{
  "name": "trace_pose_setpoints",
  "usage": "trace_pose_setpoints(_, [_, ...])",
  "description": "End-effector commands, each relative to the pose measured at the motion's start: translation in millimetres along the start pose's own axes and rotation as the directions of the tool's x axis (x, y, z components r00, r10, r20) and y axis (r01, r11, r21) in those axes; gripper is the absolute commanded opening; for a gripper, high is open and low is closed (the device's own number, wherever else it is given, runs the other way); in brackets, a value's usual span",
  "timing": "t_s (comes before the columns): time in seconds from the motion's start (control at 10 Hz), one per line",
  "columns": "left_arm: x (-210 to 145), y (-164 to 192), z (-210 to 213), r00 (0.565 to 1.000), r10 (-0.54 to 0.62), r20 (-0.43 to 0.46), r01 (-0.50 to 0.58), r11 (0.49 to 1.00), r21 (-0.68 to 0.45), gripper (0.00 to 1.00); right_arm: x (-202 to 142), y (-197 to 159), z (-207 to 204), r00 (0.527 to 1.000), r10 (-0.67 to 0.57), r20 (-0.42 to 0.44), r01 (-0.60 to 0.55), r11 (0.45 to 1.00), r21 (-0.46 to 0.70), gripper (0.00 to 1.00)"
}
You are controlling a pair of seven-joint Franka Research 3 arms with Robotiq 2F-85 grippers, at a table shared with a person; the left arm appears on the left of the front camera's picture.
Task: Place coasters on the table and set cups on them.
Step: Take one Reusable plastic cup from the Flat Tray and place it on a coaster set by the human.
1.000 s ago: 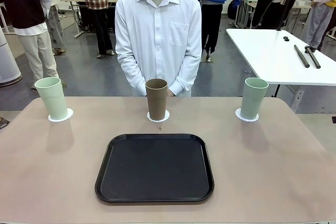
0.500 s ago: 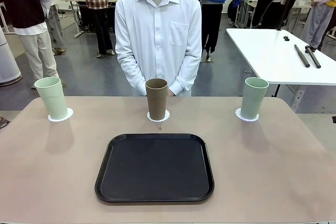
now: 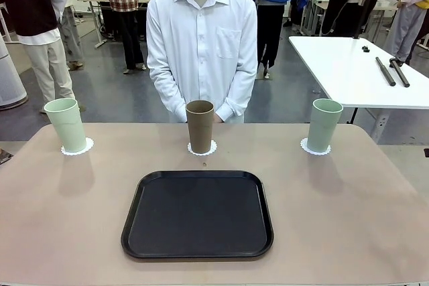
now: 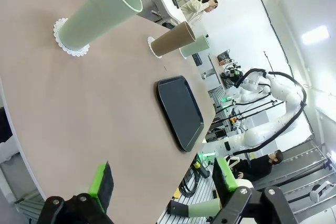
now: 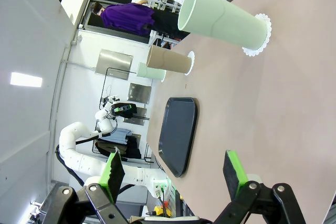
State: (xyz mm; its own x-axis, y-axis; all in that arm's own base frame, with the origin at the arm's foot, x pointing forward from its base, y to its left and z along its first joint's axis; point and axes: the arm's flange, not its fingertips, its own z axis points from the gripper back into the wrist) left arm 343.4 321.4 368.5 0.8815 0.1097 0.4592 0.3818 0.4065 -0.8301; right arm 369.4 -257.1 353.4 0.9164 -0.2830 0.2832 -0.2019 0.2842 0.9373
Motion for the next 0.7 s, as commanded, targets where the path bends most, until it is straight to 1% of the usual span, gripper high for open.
trace_pose_setpoints(0.0, [1.1,-1.8,2.4,1.000,0.001,-0.001,-0.001,1.000,-0.008,1.00,-0.2,0.7,-0.6,1.000,0.001,0.000,-0.001,1.000,0.002,1.00])
trace_pose_setpoints(0.6, [1.1,-1.8,2.4,1.000,0.001,-0.001,-0.001,1.000,-0.008,1.00,-0.2,0.7,-0.6,1.000,0.001,0.000,-0.001,1.000,0.002,1.00])
